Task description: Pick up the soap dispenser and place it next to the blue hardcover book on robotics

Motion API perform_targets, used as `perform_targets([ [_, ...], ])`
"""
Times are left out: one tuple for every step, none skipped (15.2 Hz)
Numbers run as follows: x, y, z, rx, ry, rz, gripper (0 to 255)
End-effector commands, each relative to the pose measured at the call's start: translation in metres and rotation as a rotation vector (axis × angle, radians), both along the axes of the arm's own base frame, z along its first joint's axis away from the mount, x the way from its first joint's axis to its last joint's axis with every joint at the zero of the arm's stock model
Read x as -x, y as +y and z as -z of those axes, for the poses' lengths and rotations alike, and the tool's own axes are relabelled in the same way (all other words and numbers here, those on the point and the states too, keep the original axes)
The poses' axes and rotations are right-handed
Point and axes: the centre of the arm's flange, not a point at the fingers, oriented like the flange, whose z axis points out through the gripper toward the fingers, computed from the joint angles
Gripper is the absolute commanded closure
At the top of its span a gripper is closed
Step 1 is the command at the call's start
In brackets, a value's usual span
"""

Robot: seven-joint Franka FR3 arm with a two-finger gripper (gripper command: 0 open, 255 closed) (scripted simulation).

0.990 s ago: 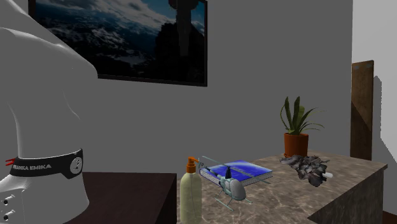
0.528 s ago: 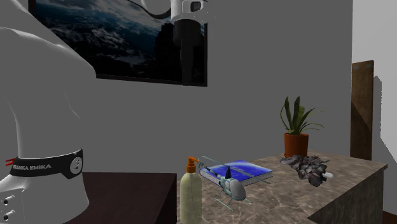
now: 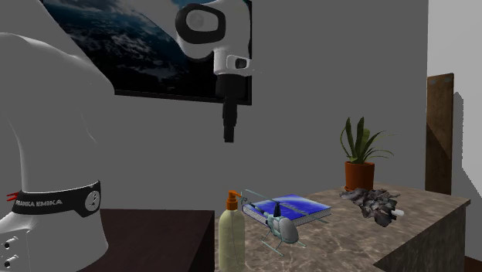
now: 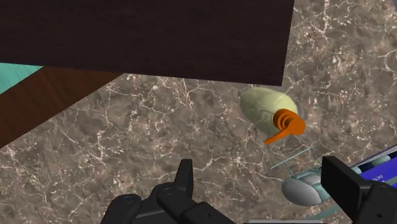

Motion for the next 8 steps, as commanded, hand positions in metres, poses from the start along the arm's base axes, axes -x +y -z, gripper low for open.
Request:
perform_targets([
  [0.000,0.013,0.023,0.000,0.006,-0.003,0],
  [-0.001,0.021,0.034,0.001,0.009,-0.005,0],
  [-0.001,0.028,0.045,0.002,0.012,-0.007,0],
  [-0.001,0.035,0.056,0.002,0.016,-0.008,0],
  [-0.001,0.042,0.067,0.003,0.019,-0.010,0],
  [-0.001,0.049,0.079,0.003,0.022,-0.012,0],
  [-0.001,0.056,0.090,0.004,0.026,-0.013,0],
  [0.000,0.064,0.101,0.005,0.029,-0.015,0],
])
